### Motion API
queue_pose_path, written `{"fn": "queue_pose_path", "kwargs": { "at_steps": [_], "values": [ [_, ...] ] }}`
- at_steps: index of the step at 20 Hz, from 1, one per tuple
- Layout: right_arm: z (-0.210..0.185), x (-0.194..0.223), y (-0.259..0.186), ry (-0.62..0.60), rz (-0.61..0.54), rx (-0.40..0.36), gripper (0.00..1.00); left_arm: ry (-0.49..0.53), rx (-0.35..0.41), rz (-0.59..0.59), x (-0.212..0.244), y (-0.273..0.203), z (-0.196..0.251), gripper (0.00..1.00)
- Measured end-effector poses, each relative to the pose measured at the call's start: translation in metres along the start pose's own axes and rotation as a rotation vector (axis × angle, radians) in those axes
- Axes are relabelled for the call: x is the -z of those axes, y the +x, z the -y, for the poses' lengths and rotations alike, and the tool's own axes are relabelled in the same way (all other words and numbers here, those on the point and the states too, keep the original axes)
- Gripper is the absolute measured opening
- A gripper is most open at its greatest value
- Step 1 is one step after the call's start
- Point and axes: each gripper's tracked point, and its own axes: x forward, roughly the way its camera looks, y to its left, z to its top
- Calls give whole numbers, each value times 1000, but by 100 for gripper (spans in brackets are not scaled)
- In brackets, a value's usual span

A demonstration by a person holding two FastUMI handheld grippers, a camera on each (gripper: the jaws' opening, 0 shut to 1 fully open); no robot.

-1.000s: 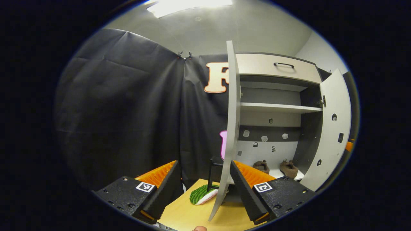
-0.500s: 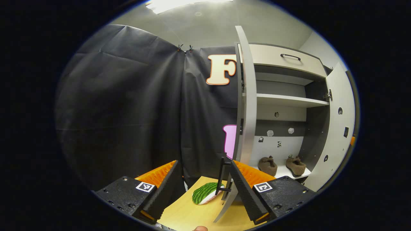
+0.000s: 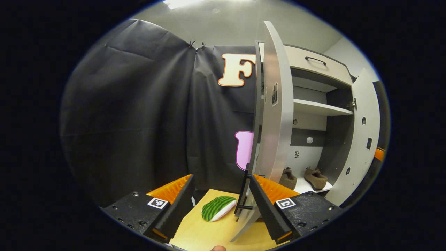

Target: Grab one shoe with the right hand and put it into the shoe cabinet, grab the other shoe with the left hand and put it into the shoe cabinet; then close the right door with the right hand and the left door with the left hand.

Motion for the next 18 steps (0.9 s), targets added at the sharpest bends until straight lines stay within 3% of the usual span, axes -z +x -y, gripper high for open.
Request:
{"fn": "queue_pose_path", "kwargs": {
  "at_steps": [5, 8, 10, 14, 15, 18],
  "values": [
    [-35, 6, 11, 19, -13, -87, 83, 17, 39, -18, 6, 5, 3, 96],
    [-43, 5, 14, 22, -1, -92, 83, 28, 54, -17, 7, 8, 4, 92],
    [-44, 8, 14, 19, -2, -89, 83, 31, 61, -18, 8, 8, 5, 99],
    [-36, 10, 11, 28, -5, -69, 83, 40, 74, -21, 9, 9, 9, 90],
    [-34, 11, 10, 32, -6, -66, 83, 38, 75, -22, 9, 7, 9, 95],
    [-30, 11, 6, 37, -5, -54, 83, 29, 86, -25, 9, 7, 11, 94]
  ]
}}
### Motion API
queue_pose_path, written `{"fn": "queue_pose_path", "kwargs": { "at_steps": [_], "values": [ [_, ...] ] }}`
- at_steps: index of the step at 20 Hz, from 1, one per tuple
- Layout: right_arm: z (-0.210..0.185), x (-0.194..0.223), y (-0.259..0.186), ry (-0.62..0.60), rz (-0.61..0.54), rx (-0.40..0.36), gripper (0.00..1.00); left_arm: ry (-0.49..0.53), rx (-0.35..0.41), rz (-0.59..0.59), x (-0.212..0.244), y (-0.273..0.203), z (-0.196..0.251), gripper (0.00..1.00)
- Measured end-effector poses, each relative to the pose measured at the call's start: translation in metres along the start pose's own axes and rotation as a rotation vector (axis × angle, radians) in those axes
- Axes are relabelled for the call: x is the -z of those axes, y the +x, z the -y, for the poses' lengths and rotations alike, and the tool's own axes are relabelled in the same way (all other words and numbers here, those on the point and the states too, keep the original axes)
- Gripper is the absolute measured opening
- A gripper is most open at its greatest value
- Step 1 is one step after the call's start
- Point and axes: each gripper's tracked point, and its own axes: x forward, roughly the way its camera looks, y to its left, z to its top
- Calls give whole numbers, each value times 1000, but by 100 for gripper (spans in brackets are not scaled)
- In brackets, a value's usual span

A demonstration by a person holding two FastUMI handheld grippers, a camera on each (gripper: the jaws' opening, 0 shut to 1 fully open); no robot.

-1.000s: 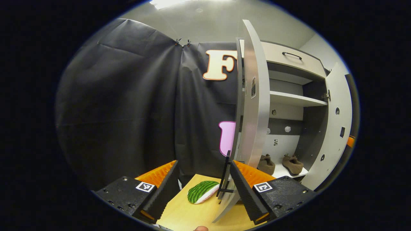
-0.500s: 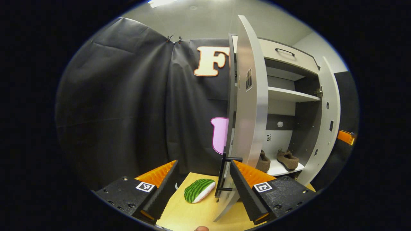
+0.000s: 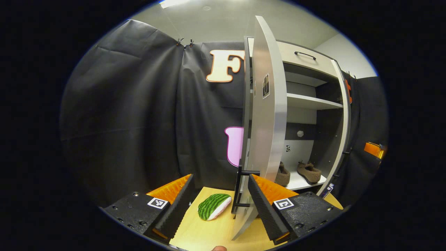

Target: Grab one shoe with the right hand and put it into the shoe cabinet, grab the other shoe with the left hand and put it into the shoe cabinet; then close the right door with the right hand and the left door with the left hand.

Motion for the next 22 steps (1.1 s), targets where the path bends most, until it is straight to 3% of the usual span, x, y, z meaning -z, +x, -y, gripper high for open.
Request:
{"fn": "queue_pose_path", "kwargs": {
  "at_steps": [3, 4, 6, 7, 8, 9, 10, 22],
  "values": [
    [2, -1, -3, -5, 2, 5, 83, 9, 8, 5, -2, -1, 1, 93],
    [1, -2, -4, -4, 3, 3, 83, 9, 12, 2, -1, -1, 2, 87],
    [0, -2, -6, -6, 5, 1, 83, -5, 29, 0, -1, -1, 7, 93],
    [0, -3, -6, -8, 5, 0, 83, -10, 38, 0, -1, -2, 10, 88],
    [-1, -2, -7, -9, 5, -1, 83, -14, 47, 0, -1, -3, 15, 93],
    [0, -2, -8, -10, 5, -1, 83, -14, 55, 1, -1, -2, 18, 87],
    [1, -2, -8, -9, 6, 0, 83, -12, 59, 1, -1, -2, 20, 92],
    [21, -8, -23, -4, 16, 31, 83, -4, 174, -5, 2, 3, 82, 92]
  ]
}}
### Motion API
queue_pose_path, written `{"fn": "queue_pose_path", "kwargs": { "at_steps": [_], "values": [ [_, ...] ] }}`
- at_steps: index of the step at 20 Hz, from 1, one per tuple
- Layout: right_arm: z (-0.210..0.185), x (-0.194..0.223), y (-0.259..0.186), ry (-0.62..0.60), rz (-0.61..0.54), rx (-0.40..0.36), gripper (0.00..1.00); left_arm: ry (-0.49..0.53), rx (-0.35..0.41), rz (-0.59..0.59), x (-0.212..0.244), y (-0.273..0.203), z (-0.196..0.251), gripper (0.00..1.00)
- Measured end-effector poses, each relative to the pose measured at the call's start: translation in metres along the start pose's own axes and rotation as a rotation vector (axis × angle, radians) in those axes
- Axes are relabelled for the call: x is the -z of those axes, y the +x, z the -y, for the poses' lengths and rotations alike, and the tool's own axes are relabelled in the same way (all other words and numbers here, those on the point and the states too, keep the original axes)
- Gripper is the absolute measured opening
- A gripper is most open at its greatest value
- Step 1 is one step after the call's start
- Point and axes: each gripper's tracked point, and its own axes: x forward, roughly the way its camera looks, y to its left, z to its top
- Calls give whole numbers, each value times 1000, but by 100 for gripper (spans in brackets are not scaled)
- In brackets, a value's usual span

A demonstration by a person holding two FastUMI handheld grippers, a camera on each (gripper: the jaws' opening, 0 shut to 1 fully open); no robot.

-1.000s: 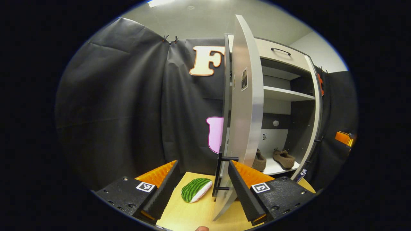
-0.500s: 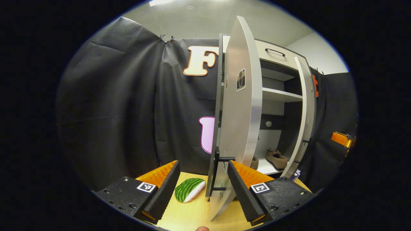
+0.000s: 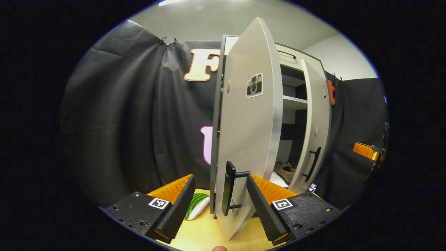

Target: Grab one shoe with the right hand and put it into the shoe cabinet, grab the other shoe with the left hand and put it into the shoe cabinet; then close the right door with the right hand and the left door with the left hand.

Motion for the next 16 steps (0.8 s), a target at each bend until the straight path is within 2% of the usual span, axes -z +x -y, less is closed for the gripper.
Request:
{"fn": "queue_pose_path", "kwargs": {
  "at_steps": [1, 2, 5, 9, 16],
  "values": [
    [3, 1, -1, 0, 0, 6, 83, 3, 13, 3, 1, 1, 7, 87],
    [6, 0, -3, -2, -2, 11, 83, 9, 26, 5, 1, 5, 15, 92],
    [19, 0, -8, -5, -2, 35, 83, 20, 50, 9, 2, 14, 31, 92],
    [36, -6, -14, -6, 6, 68, 83, 21, 45, 9, 5, 27, 39, 92],
    [54, -10, -24, -15, 14, 104, 83, 11, 107, 13, 6, 47, 61, 92]
  ]
}}
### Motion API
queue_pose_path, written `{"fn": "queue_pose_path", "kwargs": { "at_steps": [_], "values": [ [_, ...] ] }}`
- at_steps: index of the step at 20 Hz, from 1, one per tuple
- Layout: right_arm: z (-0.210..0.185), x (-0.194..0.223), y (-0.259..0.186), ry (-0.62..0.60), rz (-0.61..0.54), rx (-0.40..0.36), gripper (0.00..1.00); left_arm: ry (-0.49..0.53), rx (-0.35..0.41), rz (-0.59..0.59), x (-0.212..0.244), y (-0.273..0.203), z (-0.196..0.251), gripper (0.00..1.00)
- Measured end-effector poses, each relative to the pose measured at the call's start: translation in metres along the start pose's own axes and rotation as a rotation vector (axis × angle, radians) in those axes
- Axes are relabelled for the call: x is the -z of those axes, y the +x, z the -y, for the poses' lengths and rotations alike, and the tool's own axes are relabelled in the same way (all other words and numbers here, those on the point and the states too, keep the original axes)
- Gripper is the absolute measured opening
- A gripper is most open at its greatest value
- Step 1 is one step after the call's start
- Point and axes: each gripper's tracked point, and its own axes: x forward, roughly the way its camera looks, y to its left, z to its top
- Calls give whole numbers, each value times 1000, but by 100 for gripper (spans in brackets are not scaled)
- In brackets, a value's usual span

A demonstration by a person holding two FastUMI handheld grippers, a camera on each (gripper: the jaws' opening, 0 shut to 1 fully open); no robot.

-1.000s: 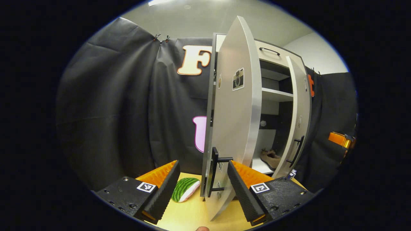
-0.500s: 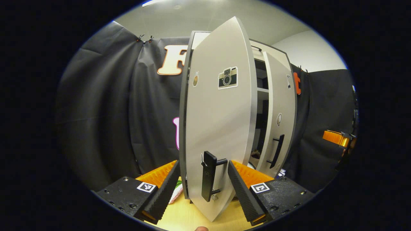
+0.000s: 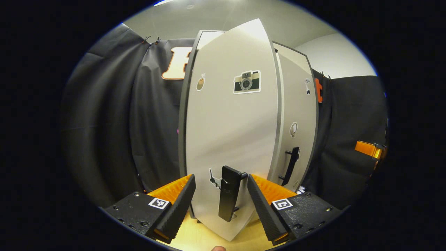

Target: Grab one shoe with the right hand and put it into the shoe cabinet, grab the other shoe with the left hand and put it into the shoe cabinet; then close the right door with the right hand and the left door with the left hand.

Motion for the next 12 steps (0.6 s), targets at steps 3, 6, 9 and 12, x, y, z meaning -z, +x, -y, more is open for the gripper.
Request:
{"fn": "queue_pose_path", "kwargs": {
  "at_steps": [3, 6, 9, 12],
  "values": [
    [11, -3, -5, -5, 1, 20, 83, 8, 7, 4, 0, 10, 15, 92],
    [20, -6, -9, -7, 7, 53, 83, 0, 33, 7, 3, 29, 28, 96],
    [41, -9, -22, -5, 15, 89, 83, 1, 56, 3, 4, 48, 40, 99],
    [57, -14, -33, -7, 21, 133, 83, 34, 60, 2, 4, 61, 48, 99]
  ]
}}
